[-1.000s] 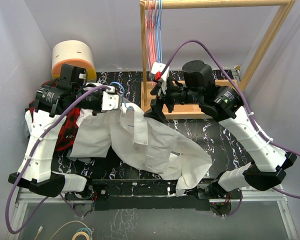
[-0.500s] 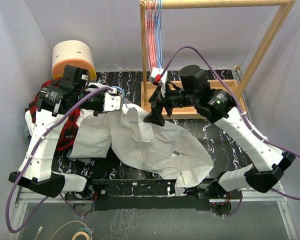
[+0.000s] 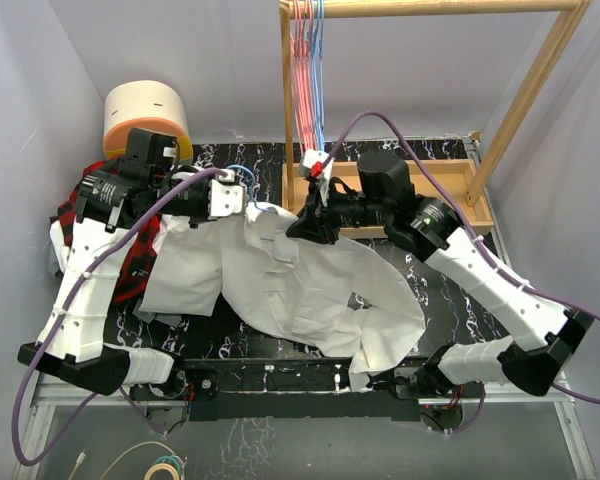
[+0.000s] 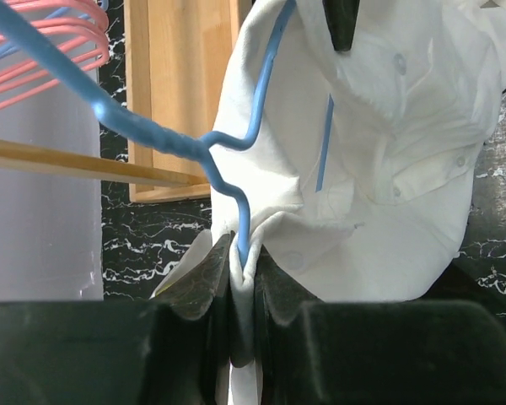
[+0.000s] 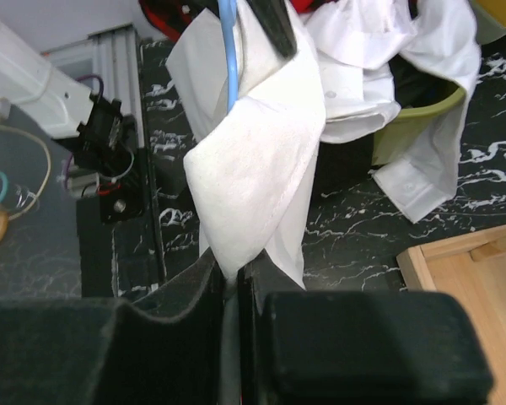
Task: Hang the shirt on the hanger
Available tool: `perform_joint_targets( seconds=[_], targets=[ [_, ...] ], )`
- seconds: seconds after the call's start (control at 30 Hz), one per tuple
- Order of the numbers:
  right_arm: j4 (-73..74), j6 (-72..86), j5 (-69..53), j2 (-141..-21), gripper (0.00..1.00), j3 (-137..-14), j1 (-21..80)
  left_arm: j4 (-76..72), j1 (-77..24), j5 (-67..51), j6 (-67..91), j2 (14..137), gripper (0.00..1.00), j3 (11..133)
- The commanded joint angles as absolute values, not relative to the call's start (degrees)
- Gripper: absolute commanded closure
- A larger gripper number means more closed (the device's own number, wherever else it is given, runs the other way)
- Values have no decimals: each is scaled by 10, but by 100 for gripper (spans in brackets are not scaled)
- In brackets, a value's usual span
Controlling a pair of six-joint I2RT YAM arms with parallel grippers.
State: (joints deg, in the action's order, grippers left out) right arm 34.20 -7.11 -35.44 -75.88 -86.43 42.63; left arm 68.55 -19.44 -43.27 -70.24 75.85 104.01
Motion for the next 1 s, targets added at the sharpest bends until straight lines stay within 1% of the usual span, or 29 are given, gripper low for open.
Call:
perform_joint_targets(
  seconds=[0.0, 0.03, 0.07, 0.1, 0.13, 0.17, 0.2, 0.27, 0.4, 0.47, 0.57, 0.67, 0.73, 0.83, 0.97],
  targets=[
    [178, -13, -255, -657, 92, -777, 416, 637, -198, -414, -650, 725, 100, 1012],
    [166, -7, -242, -635, 92, -749, 416, 616, -198, -392, -634, 718, 98, 991],
    [163, -1, -230, -618, 92, -732, 414, 599, -198, -373, -620, 711, 85, 975],
    [163, 4, -223, -605, 92, -719, 414, 589, -198, -362, -610, 702, 66, 963],
    [167, 7, -217, -594, 92, -705, 414, 583, -197, -361, -601, 696, 44, 956],
    [170, 13, -212, -586, 92, -691, 414, 583, -197, -369, -593, 694, 11, 954],
    [172, 17, -208, -577, 92, -678, 414, 582, -197, -379, -582, 692, 4, 956],
    [174, 24, -198, -562, 92, -651, 414, 580, -197, -390, -560, 697, 3, 968],
    [175, 40, -188, -529, 92, -614, 413, 545, -197, -356, -498, 711, 3, 984],
    [179, 56, -182, -512, 92, -593, 413, 508, -197, -335, -432, 715, 3, 989],
    [189, 95, -182, -486, 92, -550, 414, 452, -197, -270, -286, 721, 3, 1009],
    [172, 134, -180, -448, 92, -486, 414, 431, -197, -218, -226, 724, 3, 1038],
    [157, 150, -183, -432, 92, -455, 413, 413, -197, -194, -204, 717, 3, 1048],
    [162, 155, -166, -445, 92, -439, 414, 411, -191, -180, -180, 715, 3, 1069],
    [147, 181, -97, -467, 92, -430, 404, 425, -179, -182, -165, 713, 3, 1080]
  ],
)
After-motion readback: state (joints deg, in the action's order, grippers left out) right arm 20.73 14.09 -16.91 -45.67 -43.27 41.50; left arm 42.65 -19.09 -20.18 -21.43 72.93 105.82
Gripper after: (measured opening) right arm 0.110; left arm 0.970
